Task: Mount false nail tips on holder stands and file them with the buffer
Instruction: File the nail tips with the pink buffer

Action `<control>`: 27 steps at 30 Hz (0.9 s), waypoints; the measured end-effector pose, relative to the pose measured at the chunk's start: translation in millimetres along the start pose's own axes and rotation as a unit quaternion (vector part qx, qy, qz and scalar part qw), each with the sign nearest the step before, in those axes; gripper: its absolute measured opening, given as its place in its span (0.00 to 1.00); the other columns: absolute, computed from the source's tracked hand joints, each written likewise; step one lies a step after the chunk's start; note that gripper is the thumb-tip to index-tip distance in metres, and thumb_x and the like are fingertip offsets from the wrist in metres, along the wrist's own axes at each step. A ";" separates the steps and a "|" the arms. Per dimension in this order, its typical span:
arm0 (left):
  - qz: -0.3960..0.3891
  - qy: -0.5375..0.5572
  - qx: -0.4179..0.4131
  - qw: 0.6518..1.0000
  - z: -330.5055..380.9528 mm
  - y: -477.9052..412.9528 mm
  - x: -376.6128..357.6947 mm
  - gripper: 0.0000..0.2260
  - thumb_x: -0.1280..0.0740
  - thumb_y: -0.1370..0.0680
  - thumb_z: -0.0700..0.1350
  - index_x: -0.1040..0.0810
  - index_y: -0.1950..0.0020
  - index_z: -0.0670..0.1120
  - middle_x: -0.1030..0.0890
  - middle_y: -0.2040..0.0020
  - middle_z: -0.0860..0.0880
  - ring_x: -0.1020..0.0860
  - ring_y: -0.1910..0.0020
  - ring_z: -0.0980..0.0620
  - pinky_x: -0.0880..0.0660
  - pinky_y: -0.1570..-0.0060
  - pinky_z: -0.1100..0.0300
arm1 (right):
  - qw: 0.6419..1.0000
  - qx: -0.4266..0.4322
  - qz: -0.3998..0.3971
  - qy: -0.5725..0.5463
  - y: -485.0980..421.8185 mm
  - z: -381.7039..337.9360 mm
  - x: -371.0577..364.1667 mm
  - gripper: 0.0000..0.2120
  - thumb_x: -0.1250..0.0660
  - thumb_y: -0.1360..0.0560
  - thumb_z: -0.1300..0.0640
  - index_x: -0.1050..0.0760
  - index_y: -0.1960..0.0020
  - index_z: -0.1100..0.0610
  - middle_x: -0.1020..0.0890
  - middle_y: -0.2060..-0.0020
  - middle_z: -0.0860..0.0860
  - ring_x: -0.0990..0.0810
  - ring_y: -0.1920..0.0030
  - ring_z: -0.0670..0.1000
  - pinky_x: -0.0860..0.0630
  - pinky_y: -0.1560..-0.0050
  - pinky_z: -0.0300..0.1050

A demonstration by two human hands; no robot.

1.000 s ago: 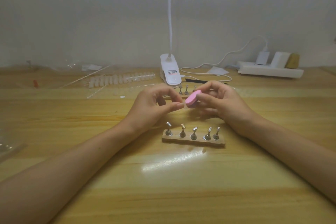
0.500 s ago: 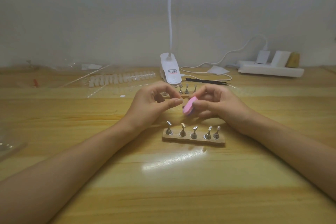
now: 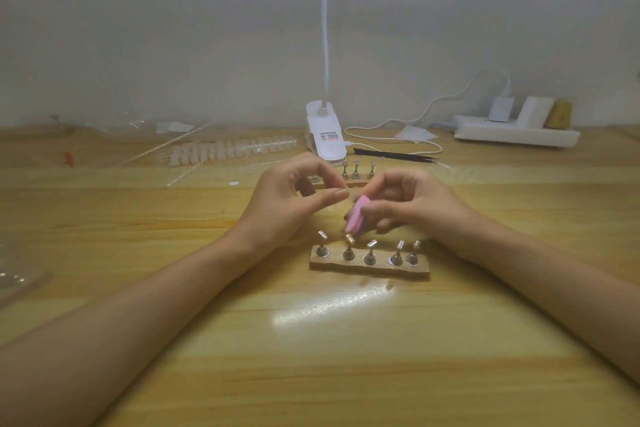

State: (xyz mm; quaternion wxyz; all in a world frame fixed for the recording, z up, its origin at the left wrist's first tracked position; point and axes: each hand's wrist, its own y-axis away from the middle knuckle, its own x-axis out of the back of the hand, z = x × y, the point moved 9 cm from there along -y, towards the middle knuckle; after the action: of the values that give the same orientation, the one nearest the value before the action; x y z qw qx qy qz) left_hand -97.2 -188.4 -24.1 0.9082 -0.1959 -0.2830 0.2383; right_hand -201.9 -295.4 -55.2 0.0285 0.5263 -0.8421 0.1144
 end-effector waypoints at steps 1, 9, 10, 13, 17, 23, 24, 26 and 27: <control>-0.002 -0.005 -0.004 1.000 1.0 0.0 -0.5 0.05 0.25 0.27 0.39 0.19 0.60 0.47 0.19 0.59 0.51 0.27 0.66 0.62 0.31 0.63 0.68 | 1.000 0.004 -0.004 0.003 -0.1 0.3 -1.0 0.10 0.27 0.28 0.53 0.21 0.52 0.57 0.13 0.55 0.57 0.13 0.55 0.55 0.18 0.60 0.40; -0.003 -0.012 -0.020 1.000 3.1 -0.8 -1.3 0.06 0.25 0.27 0.39 0.19 0.60 0.49 0.20 0.60 0.54 0.25 0.65 0.63 0.31 0.63 0.70 | 1.000 0.004 0.018 -0.011 -0.8 0.2 1.0 0.08 0.27 0.29 0.52 0.19 0.53 0.55 0.13 0.56 0.55 0.13 0.56 0.53 0.18 0.59 0.41; -0.005 -0.013 -0.022 1.000 3.3 -0.9 -1.9 0.06 0.25 0.27 0.39 0.19 0.60 0.49 0.20 0.60 0.55 0.25 0.65 0.63 0.31 0.63 0.71 | 0.998 0.004 0.046 -0.039 -1.0 -0.1 7.7 0.10 0.28 0.29 0.52 0.20 0.52 0.57 0.13 0.56 0.56 0.13 0.55 0.54 0.17 0.59 0.42; -0.004 -0.015 -0.029 0.999 2.7 -1.0 -1.1 0.06 0.25 0.27 0.38 0.19 0.60 0.48 0.20 0.60 0.56 0.24 0.64 0.64 0.30 0.63 0.70 | 0.999 -0.012 0.020 -0.023 -1.2 1.3 5.0 0.11 0.27 0.29 0.53 0.21 0.51 0.59 0.13 0.56 0.58 0.13 0.55 0.56 0.16 0.56 0.44; -0.022 -0.014 -0.036 0.999 3.3 -1.5 -4.8 0.06 0.25 0.27 0.38 0.19 0.60 0.47 0.20 0.59 0.55 0.24 0.63 0.62 0.29 0.63 0.68 | 0.997 -0.001 0.067 -0.044 -0.8 1.1 12.5 0.13 0.28 0.29 0.54 0.20 0.49 0.61 0.13 0.57 0.59 0.13 0.57 0.56 0.15 0.56 0.46; -0.026 -0.012 -0.037 0.999 3.3 -1.4 -5.4 0.04 0.26 0.27 0.37 0.18 0.59 0.45 0.20 0.60 0.55 0.24 0.63 0.62 0.29 0.62 0.68 | 0.999 -0.012 0.043 -0.027 -1.6 2.1 6.0 0.12 0.28 0.29 0.57 0.20 0.49 0.63 0.13 0.57 0.60 0.13 0.57 0.57 0.15 0.56 0.46; -0.032 -0.012 -0.039 0.999 4.1 -1.4 -6.5 0.03 0.26 0.27 0.38 0.18 0.59 0.44 0.20 0.60 0.55 0.24 0.63 0.62 0.29 0.62 0.68 | 0.997 -0.009 0.068 -0.046 -1.5 2.2 12.7 0.12 0.28 0.28 0.57 0.20 0.49 0.63 0.13 0.57 0.60 0.13 0.57 0.57 0.15 0.56 0.46; -0.031 -0.013 -0.040 0.999 4.2 -1.9 -6.8 0.03 0.26 0.27 0.38 0.18 0.59 0.43 0.20 0.60 0.55 0.24 0.63 0.62 0.29 0.62 0.68 | 0.997 -0.012 0.059 -0.047 -1.3 2.1 12.6 0.11 0.28 0.29 0.57 0.20 0.50 0.62 0.13 0.57 0.60 0.13 0.57 0.57 0.16 0.57 0.46; -0.027 -0.014 -0.038 0.999 3.6 -2.2 -6.1 0.02 0.26 0.27 0.38 0.18 0.59 0.42 0.20 0.59 0.54 0.24 0.62 0.62 0.29 0.62 0.67 | 0.999 -0.016 0.029 -0.033 -0.5 1.7 6.1 0.11 0.27 0.29 0.57 0.19 0.51 0.62 0.13 0.57 0.60 0.13 0.58 0.58 0.16 0.58 0.45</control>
State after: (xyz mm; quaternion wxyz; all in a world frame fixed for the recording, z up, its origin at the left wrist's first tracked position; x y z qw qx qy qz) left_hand -103.2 -192.8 -22.8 0.9022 -0.2194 -0.3093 0.2055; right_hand -204.1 -301.4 -55.8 0.0059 0.5048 -0.8591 0.0844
